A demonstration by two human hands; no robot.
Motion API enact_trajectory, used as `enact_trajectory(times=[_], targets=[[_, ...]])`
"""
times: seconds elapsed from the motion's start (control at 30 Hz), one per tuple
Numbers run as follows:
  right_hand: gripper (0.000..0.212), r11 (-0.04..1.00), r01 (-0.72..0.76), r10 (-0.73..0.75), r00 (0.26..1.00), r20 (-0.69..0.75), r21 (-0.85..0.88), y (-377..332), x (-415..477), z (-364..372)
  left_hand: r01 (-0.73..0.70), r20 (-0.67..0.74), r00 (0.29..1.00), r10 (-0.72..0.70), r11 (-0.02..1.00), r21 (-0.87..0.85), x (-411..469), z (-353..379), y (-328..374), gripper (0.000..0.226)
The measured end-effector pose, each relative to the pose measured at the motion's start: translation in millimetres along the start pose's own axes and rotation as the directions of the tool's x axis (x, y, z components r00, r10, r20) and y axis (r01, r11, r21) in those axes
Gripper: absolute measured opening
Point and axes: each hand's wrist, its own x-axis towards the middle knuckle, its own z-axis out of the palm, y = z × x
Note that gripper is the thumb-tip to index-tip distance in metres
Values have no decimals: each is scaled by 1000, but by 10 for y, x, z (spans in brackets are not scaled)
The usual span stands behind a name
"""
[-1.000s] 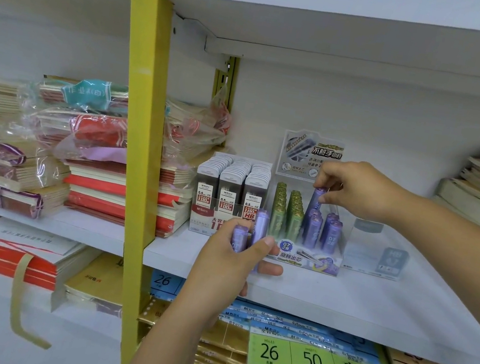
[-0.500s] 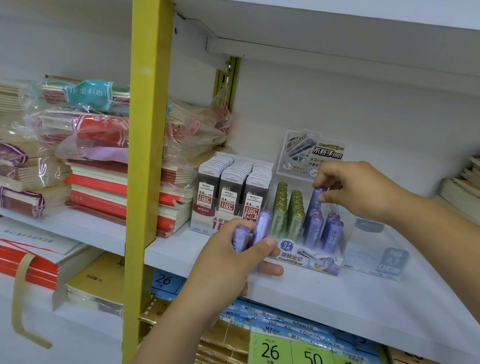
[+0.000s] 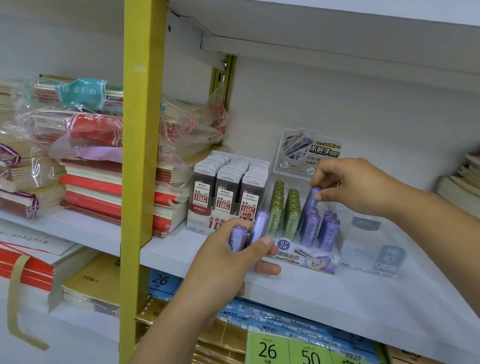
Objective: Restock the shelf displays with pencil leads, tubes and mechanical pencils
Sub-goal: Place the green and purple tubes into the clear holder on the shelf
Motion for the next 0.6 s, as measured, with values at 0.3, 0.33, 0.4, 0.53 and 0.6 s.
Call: enact_trajectory(times=[0.3,0.33,0.4,0.53,0.6], targets=[[21,996,20,-16,999,42,-86,-15,32,-43,-6,4,1000,6,1000,6,-6,0,6,14],[20,996,25,-22,999,36,-90,-6,41,-26,-10,6,1000,10,1000,5,-8,0,8,15],[18,997,25,-23,999,34,-74,17,47,20,-17,8,1000,17,1000,0,-14,-4,11,17],[20,996,20,-11,995,99,-91,59,40,108,-38,2,999,38,999,-8,-18,-18,14,11],[14,992,-3,23,988,154,-129,54,36,110,-47,3,999,47,999,-9,-19,-23,18,9]])
